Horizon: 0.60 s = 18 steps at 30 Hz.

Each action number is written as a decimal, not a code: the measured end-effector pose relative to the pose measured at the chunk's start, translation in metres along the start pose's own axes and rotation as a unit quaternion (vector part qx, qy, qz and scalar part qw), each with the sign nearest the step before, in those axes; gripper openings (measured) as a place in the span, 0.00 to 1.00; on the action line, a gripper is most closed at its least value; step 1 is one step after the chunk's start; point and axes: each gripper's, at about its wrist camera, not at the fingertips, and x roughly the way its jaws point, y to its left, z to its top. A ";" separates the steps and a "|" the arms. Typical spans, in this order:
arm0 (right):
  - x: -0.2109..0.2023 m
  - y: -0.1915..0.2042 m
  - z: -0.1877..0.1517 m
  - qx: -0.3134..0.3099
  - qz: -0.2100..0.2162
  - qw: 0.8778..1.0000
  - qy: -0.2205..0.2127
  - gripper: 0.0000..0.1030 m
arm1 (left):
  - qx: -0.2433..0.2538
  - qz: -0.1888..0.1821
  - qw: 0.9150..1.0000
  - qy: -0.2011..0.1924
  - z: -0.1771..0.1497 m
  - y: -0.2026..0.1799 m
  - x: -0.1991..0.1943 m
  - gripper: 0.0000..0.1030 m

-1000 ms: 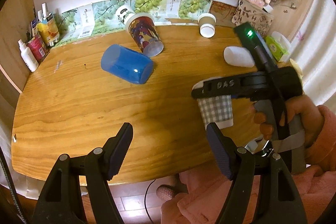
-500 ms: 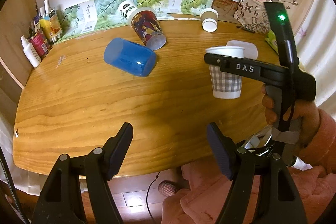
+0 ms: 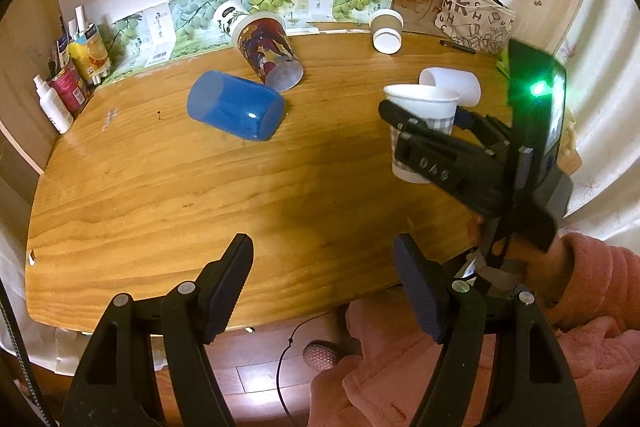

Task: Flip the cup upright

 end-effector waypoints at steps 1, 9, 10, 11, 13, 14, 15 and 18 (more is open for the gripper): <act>0.001 0.000 -0.003 -0.003 -0.004 1.000 0.000 0.63 | 0.001 0.001 1.000 0.000 -0.001 -0.001 0.000 0.74; 0.003 0.001 -0.012 -0.006 -0.012 1.000 -0.001 0.63 | -0.002 0.011 1.000 0.002 -0.003 0.000 -0.003 0.74; 0.003 0.000 -0.012 -0.006 -0.012 1.000 0.000 0.63 | -0.003 0.012 1.000 0.002 -0.004 -0.001 -0.003 0.74; 0.003 0.000 -0.012 -0.005 -0.012 1.000 0.000 0.63 | -0.003 0.013 1.000 0.001 -0.004 -0.001 -0.003 0.74; 0.002 -0.001 -0.013 -0.003 -0.011 1.000 0.001 0.63 | -0.003 0.012 1.000 0.002 -0.004 -0.001 -0.003 0.74; 0.002 -0.001 -0.013 -0.003 -0.010 1.000 0.002 0.63 | -0.003 0.012 1.000 0.002 -0.004 -0.001 -0.003 0.74; 0.002 -0.002 -0.013 -0.003 -0.008 1.000 0.003 0.63 | -0.003 0.012 1.000 0.003 -0.005 -0.001 -0.004 0.74; 0.001 -0.003 -0.013 -0.004 -0.008 1.000 0.003 0.64 | -0.002 0.011 1.000 0.004 -0.006 -0.004 -0.004 0.74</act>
